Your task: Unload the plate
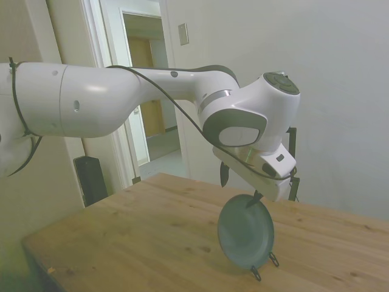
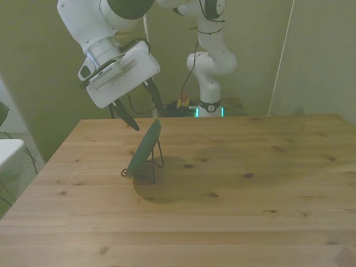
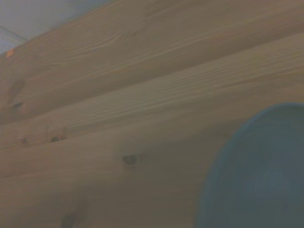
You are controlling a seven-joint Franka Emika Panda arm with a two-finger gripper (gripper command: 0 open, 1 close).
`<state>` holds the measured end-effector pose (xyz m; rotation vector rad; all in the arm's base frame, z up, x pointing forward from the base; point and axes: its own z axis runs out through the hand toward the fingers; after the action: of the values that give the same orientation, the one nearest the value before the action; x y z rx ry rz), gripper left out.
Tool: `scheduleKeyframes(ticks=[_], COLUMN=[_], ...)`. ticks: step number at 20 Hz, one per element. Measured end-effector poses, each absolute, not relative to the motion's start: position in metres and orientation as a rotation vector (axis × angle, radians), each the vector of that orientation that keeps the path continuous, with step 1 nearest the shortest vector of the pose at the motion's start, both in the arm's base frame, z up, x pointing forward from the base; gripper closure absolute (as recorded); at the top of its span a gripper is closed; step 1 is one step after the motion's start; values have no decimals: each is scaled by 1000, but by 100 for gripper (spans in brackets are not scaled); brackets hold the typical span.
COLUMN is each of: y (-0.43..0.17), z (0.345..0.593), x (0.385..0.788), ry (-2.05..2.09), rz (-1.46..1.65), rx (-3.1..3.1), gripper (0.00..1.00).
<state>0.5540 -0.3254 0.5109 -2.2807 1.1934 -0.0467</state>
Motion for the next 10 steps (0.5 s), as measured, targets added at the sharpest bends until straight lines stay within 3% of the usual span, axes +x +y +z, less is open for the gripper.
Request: scheduleKeyframes(ticks=[9,10], y=[-297,-295], z=[496,496], x=[577,578], ry=[1185,1186], rz=[16,18], rx=[-2279,-2278], gripper=[0,100])
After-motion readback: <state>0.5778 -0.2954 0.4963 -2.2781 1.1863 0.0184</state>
